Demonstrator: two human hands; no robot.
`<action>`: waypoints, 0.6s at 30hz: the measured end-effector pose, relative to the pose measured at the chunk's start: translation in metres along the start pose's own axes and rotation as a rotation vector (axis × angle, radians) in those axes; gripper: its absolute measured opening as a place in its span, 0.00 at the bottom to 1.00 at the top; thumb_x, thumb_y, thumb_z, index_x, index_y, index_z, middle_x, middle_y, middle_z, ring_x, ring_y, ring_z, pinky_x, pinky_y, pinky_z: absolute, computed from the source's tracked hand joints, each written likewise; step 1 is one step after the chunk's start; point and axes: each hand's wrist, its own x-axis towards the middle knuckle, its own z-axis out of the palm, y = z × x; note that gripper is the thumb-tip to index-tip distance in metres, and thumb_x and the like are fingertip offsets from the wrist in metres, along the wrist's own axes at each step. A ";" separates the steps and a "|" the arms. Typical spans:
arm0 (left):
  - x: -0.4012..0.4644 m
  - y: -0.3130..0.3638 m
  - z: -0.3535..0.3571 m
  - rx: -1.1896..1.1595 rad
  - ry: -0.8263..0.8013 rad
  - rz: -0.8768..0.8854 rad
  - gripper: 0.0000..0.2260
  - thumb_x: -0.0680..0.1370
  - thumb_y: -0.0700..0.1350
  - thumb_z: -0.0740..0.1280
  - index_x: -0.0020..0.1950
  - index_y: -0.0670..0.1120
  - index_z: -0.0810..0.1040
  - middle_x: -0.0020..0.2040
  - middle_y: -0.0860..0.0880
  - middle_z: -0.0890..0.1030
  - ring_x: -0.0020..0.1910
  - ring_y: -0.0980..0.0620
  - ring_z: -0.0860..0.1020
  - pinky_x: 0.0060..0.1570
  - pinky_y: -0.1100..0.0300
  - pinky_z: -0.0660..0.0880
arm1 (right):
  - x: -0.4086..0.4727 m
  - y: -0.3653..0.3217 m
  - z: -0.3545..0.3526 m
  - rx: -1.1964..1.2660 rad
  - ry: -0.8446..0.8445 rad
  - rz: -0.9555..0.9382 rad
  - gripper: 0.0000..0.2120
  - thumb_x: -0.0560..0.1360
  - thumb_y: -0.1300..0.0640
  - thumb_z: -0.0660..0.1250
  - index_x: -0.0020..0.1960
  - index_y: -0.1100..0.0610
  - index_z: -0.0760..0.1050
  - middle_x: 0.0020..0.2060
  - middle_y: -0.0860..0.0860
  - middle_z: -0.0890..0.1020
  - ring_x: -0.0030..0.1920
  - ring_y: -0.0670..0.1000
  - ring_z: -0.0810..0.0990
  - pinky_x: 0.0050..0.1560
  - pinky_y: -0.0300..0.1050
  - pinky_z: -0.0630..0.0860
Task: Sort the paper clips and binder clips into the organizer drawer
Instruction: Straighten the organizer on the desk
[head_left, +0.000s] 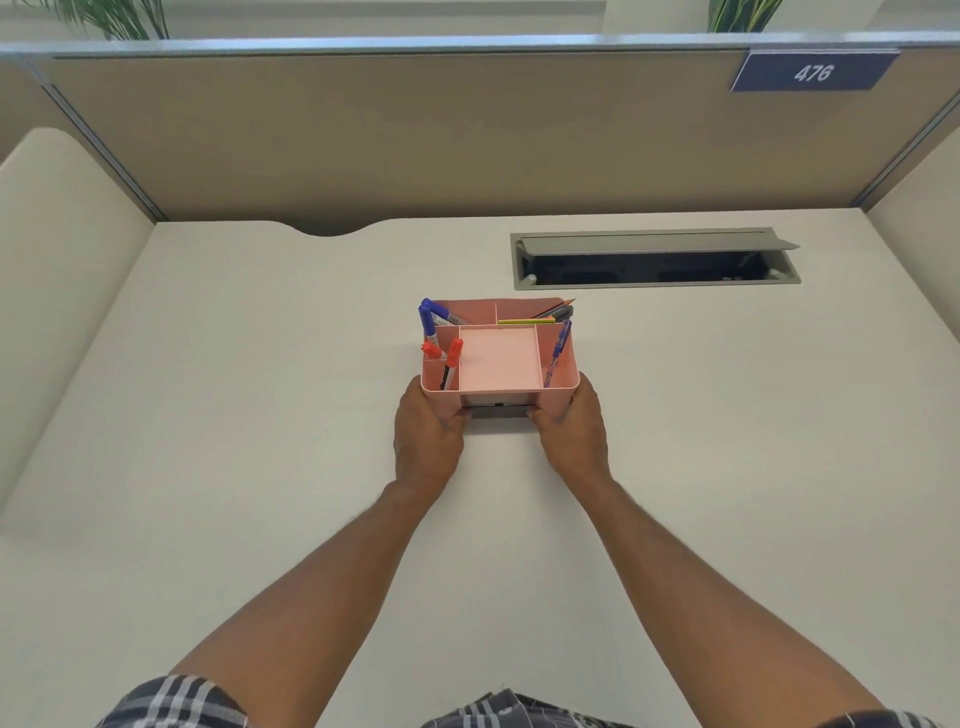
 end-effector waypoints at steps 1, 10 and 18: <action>0.000 -0.002 0.000 -0.005 -0.001 -0.005 0.26 0.73 0.49 0.73 0.67 0.57 0.66 0.62 0.57 0.76 0.60 0.54 0.76 0.60 0.51 0.78 | -0.001 0.001 0.000 -0.003 0.007 -0.006 0.28 0.69 0.53 0.74 0.64 0.43 0.66 0.58 0.42 0.75 0.57 0.46 0.76 0.55 0.47 0.78; -0.001 -0.001 -0.003 -0.064 -0.014 -0.015 0.25 0.73 0.59 0.72 0.66 0.61 0.66 0.61 0.60 0.76 0.59 0.57 0.76 0.57 0.53 0.79 | -0.004 -0.007 -0.004 0.045 0.007 -0.006 0.22 0.70 0.47 0.74 0.56 0.37 0.66 0.53 0.40 0.75 0.50 0.42 0.76 0.46 0.38 0.74; 0.001 -0.005 -0.002 -0.016 -0.025 0.002 0.26 0.73 0.51 0.73 0.68 0.57 0.66 0.63 0.56 0.76 0.60 0.53 0.76 0.59 0.50 0.78 | 0.001 0.009 -0.002 -0.053 0.019 -0.005 0.23 0.69 0.50 0.74 0.61 0.44 0.68 0.55 0.44 0.76 0.55 0.48 0.76 0.52 0.49 0.78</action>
